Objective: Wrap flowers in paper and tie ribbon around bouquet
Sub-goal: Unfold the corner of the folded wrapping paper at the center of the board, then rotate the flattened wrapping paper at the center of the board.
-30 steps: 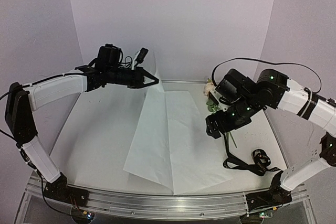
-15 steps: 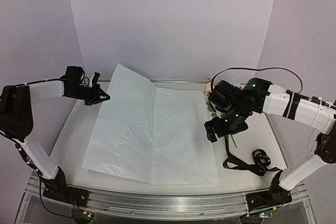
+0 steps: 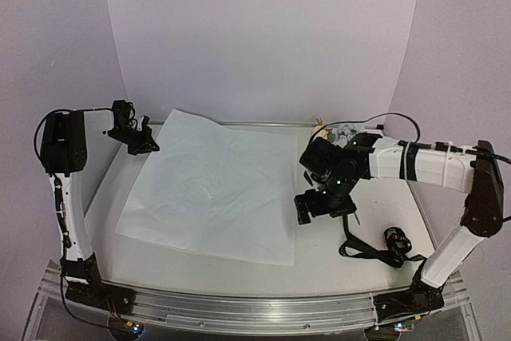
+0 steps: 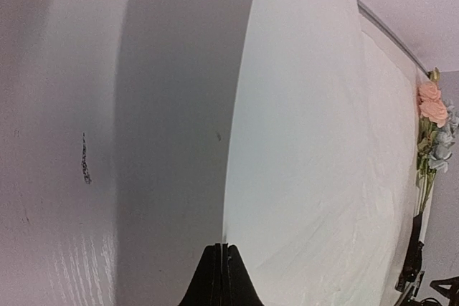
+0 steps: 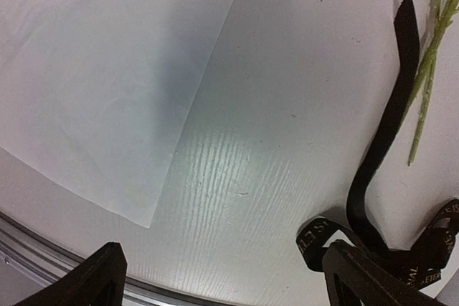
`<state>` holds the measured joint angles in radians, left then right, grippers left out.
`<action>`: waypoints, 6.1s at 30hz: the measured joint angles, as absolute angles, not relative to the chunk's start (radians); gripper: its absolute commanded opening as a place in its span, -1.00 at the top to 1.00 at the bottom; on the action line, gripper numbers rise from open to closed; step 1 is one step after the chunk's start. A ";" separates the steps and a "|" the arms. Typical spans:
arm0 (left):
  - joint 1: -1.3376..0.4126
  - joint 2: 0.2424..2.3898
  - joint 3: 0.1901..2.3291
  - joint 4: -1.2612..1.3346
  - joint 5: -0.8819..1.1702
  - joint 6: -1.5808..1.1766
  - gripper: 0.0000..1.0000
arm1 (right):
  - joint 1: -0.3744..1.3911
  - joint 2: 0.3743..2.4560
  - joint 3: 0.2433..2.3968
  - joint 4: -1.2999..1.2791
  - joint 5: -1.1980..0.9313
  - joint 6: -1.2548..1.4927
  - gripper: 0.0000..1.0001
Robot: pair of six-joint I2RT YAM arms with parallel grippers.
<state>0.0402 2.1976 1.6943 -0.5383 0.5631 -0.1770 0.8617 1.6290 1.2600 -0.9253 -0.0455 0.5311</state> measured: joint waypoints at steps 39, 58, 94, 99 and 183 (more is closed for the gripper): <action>-0.126 2.422 2.011 -0.697 0.452 -0.079 0.99 | 1.109 1.930 1.218 -0.670 0.061 0.787 0.16; -0.135 2.413 1.976 -0.611 0.431 -0.143 0.02 | 1.242 2.037 1.606 -0.728 -0.049 0.908 -0.41; -0.664 1.857 1.203 -0.186 0.234 -0.649 -0.45 | 0.580 1.866 1.181 -0.474 -0.332 0.838 -0.85; -0.755 1.924 1.222 -0.165 0.240 -0.655 -0.45 | 0.577 1.866 1.178 -0.457 -0.331 0.843 -0.85; -0.257 1.790 0.960 -0.157 0.175 -0.712 -0.47 | 0.761 2.134 1.528 -0.649 -0.230 0.725 0.20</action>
<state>-0.2573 1.7898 0.9599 -0.1571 0.1746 -0.7120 0.7606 2.1336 1.5279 -0.6487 -0.2299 0.7249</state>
